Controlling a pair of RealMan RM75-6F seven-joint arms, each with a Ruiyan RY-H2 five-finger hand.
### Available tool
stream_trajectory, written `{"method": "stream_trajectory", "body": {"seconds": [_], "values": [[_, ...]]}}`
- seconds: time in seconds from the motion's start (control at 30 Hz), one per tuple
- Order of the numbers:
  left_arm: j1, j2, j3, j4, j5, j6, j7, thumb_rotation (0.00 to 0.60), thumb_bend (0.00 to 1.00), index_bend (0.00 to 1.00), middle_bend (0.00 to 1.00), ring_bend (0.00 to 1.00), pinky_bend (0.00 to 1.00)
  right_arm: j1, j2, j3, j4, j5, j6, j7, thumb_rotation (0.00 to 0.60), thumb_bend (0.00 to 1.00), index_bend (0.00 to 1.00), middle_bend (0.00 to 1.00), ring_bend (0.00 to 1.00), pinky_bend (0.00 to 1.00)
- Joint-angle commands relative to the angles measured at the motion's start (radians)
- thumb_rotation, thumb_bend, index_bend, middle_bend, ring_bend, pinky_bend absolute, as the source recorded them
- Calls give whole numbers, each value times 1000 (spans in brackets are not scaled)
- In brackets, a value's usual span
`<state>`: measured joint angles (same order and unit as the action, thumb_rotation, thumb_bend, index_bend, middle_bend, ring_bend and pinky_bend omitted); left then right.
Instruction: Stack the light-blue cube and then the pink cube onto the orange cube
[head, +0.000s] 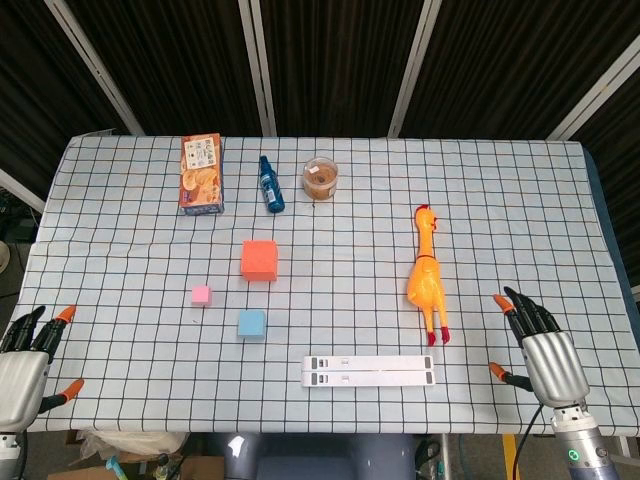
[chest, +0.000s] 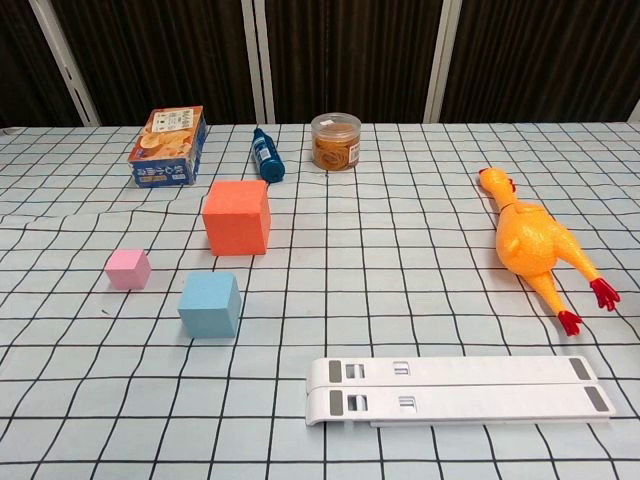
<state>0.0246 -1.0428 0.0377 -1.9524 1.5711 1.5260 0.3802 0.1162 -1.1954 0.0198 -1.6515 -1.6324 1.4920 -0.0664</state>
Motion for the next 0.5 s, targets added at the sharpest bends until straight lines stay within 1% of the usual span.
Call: {"method": "stream_trajectory", "body": {"seconds": [0.03,0.33,0.5], "values": [[-1,-1,2,-1,0,-2,5,600,206,38,193,46,84,1,-1,-1,1,0,-3,-1,600,160,102,74,123,192],[1,-3,6,-4,16,5,16,600,206,38,194,45,84,2,-3,-3,0,-6,-2,-11,600,161,102,74,123,192],[-5,-8,2,20,44,12,4,600,206,38,195,45,84,-1,-4,-4,2,-2,-1,-12,600,160,102,74,124,192]]}}
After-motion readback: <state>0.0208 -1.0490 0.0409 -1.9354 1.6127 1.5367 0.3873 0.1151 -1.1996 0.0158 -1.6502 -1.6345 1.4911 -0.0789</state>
